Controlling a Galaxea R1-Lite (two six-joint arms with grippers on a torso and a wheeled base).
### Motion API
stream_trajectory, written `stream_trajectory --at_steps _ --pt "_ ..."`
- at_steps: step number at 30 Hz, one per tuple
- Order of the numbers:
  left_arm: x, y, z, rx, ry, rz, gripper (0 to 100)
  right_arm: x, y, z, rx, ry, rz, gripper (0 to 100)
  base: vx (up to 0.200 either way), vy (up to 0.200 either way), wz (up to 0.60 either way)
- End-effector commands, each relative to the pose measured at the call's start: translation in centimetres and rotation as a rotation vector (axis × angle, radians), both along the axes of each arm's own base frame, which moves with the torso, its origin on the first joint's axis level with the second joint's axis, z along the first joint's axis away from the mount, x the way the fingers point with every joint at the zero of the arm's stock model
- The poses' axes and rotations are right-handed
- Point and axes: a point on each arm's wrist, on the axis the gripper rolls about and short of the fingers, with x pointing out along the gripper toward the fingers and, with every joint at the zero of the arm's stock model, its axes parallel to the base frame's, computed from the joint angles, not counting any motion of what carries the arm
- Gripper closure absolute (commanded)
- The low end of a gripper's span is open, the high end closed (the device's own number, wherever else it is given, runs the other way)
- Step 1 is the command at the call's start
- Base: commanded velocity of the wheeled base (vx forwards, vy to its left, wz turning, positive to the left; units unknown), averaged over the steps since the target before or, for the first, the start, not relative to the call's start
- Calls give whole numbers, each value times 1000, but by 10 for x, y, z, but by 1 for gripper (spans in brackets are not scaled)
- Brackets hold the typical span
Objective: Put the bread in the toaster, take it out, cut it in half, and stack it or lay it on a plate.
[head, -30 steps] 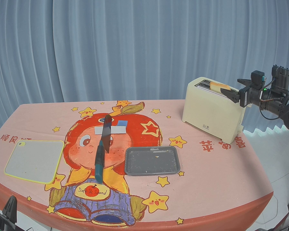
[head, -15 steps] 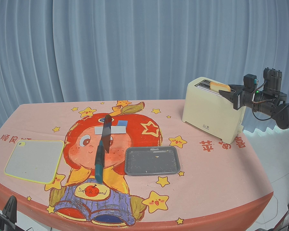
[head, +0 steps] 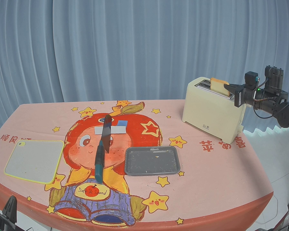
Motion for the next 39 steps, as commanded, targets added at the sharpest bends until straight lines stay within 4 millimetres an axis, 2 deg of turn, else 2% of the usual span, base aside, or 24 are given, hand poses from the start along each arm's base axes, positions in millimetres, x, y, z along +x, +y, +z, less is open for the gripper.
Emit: stream_trajectory --at_steps 1,4,9,16,20,21,26,39 --pt "0 0 -5 0 1 0 100 -11 -3 24 11 -69 -4 100 0 0 0" --pt "0 0 -5 0 1 1 100 -19 -4 36 17 -101 -4 100 0 0 0" --pt "0 0 -5 0 1 0 100 -43 -4 62 30 -174 0 100 0 0 0" --pt "0 0 -5 0 1 1 100 -75 0 85 82 -229 5 100 0 0 0" --pt "0 0 -5 0 1 1 100 -90 5 81 112 -200 21 100 0 0 0" --pt "0 0 -5 0 1 1 100 -99 8 76 128 -177 16 100 0 0 0" --pt "0 0 -5 0 1 0 100 -117 19 63 219 -98 11 100 0 0 0" --pt "0 0 -5 0 1 0 100 -137 23 47 332 18 40 100 0 0 0"
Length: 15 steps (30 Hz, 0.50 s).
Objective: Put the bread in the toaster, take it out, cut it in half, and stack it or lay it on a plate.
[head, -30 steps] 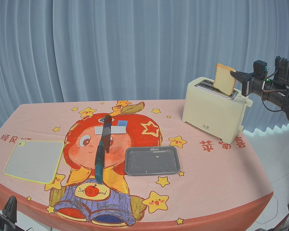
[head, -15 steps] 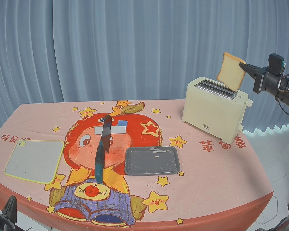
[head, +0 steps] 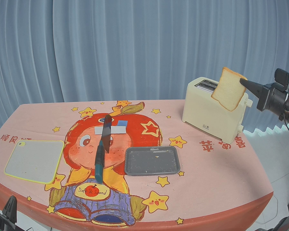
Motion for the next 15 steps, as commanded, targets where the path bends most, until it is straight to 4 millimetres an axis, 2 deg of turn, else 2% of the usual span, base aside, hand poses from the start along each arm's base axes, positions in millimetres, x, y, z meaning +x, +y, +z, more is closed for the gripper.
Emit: stream_trajectory --at_steps 1,5,7,15 --pt "0 0 -5 0 1 0 100 -10 1 -1 24 9 19 100 0 0 0" --pt "0 0 -5 0 1 0 100 -16 4 3 53 6 39 100 0 0 0" --pt "0 0 -5 0 1 2 100 -27 4 2 93 24 55 100 0 0 0" --pt "0 0 -5 1 1 2 100 -70 3 -20 135 92 153 100 0 0 0"
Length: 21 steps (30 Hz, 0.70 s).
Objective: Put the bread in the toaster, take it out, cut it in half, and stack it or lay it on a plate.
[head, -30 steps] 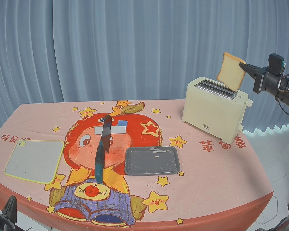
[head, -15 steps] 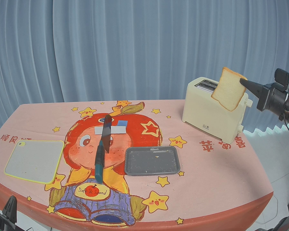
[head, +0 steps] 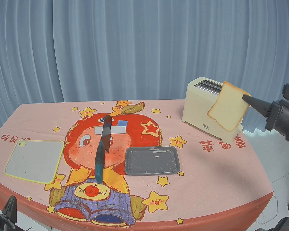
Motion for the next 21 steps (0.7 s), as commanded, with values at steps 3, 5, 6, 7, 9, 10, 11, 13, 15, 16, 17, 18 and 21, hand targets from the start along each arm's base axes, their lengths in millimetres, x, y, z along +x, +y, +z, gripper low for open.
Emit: stream_trajectory --at_steps 3,5,6,7,9,10,11,13,15,16,17,18,21 --pt "0 0 -5 1 1 0 100 -32 3 -6 7 -15 88 100 0 0 0" --pt "0 0 -5 1 1 2 100 -33 3 -6 7 -15 94 100 0 0 0" --pt "0 0 -5 -1 1 0 100 -34 5 -6 5 -14 103 100 0 0 0" --pt "0 0 -5 -1 1 2 100 -34 5 -7 4 -12 101 100 0 0 0" --pt "0 0 -5 -1 1 2 100 -37 4 -11 -4 -4 106 100 0 0 0" --pt "0 0 -5 -1 1 2 100 -39 4 -12 -4 -3 108 100 0 0 0" --pt "0 0 -5 -1 1 2 100 -40 3 -14 -4 1 108 100 0 0 0" --pt "0 0 -5 -1 1 0 100 -41 3 -15 -7 4 106 100 0 0 0" --pt "0 0 -5 -1 1 0 100 -42 3 -14 -6 -3 110 100 0 0 0" --pt "0 0 -5 -1 1 2 100 -41 3 -14 -7 -5 110 100 0 0 0" --pt "0 0 -5 -1 1 2 100 -42 3 -13 -14 -14 112 100 0 0 0" --pt "0 0 -5 1 1 0 100 -42 2 -13 -18 -16 109 100 0 0 0" --pt "0 0 -5 1 0 2 100 -42 3 -15 -30 -19 110 100 0 0 0"
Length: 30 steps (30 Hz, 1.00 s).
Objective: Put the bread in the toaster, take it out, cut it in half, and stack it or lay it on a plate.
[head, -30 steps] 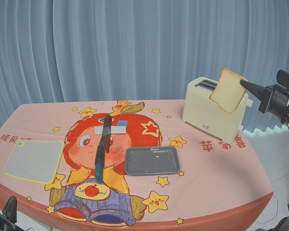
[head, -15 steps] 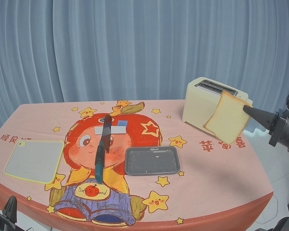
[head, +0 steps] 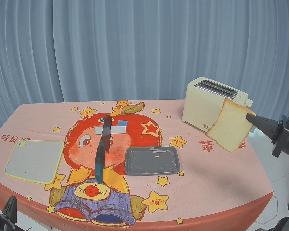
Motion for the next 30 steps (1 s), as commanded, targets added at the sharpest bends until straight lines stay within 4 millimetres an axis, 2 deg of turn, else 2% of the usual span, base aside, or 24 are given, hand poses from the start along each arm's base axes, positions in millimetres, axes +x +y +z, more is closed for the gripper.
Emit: stream_trajectory --at_steps 1,17,30 --pt "0 0 -5 0 0 4 100 -1 0 0 -5 -7 1 100 0 0 0" --pt "0 0 -5 0 1 -1 100 -9 -4 6 -18 -63 0 100 0 0 0" --pt "0 0 -5 0 1 -1 100 -9 -3 4 -21 -59 4 100 0 200 0"
